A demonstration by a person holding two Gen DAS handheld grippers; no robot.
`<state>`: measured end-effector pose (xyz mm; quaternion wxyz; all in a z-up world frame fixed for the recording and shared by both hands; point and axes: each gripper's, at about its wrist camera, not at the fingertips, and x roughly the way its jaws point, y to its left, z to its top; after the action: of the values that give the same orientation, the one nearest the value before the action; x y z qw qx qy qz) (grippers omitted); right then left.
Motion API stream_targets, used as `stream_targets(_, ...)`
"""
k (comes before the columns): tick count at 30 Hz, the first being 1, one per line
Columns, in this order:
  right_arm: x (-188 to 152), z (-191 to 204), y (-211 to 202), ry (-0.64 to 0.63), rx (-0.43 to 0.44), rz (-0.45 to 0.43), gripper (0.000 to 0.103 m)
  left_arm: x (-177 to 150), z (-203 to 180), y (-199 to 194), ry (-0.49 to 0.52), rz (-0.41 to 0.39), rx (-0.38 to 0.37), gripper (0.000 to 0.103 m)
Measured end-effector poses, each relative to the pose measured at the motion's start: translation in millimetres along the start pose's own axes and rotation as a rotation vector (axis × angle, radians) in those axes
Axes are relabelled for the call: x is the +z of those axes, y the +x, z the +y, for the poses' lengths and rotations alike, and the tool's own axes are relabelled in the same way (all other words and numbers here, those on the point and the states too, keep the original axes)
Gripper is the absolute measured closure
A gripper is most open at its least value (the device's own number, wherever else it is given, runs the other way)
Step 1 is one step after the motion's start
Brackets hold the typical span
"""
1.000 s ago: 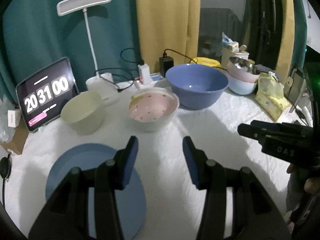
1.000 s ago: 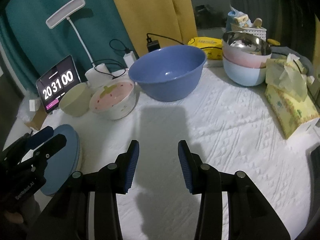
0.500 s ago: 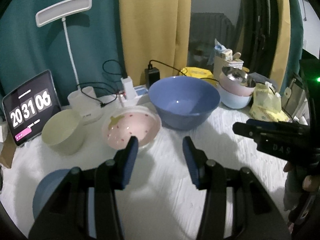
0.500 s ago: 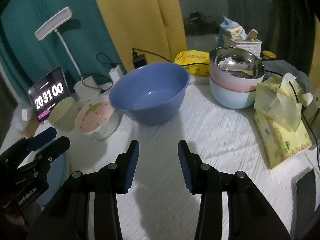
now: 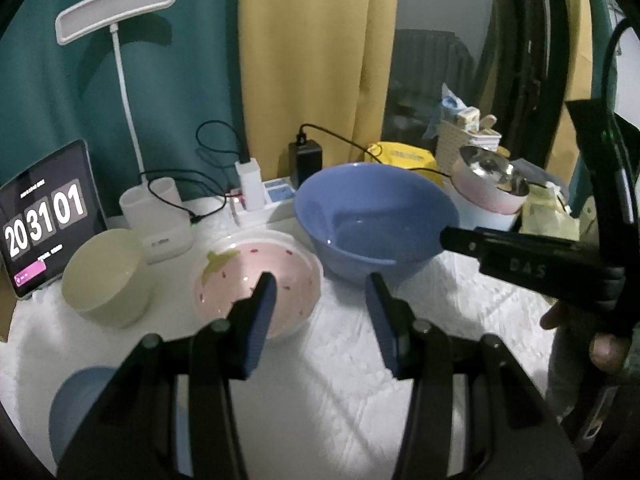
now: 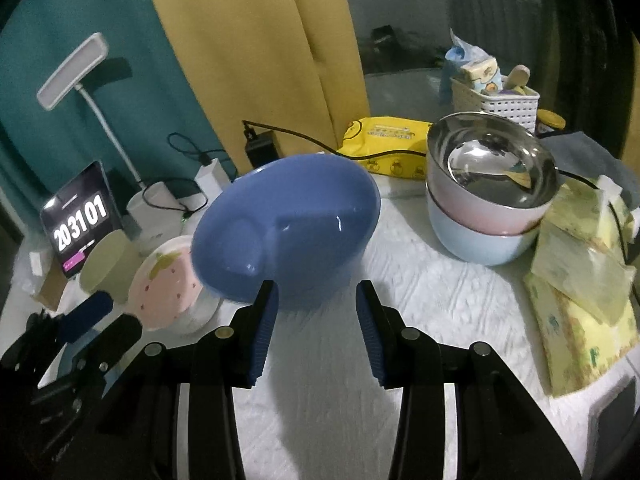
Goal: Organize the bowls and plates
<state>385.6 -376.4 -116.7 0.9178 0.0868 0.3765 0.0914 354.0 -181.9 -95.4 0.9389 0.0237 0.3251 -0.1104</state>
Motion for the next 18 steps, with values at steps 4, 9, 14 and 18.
stream_targets(4, 3, -7, 16, 0.012, -0.022, 0.009, 0.060, 2, 1, 9, -0.015, 0.002, -0.002, 0.055)
stream_targets(9, 0, -15, 27, 0.018, -0.033, 0.027, 0.059, 3, -3, 18, -0.026, 0.007, -0.018, 0.055)
stream_targets(14, -7, -25, 36, 0.026, -0.043, 0.040, 0.059, 5, -13, 27, -0.008, 0.013, -0.027, 0.055)
stream_targets(18, -14, -29, 43, 0.012, -0.058, 0.052, 0.059, 6, -19, 32, -0.007, 0.006, -0.038, 0.055)
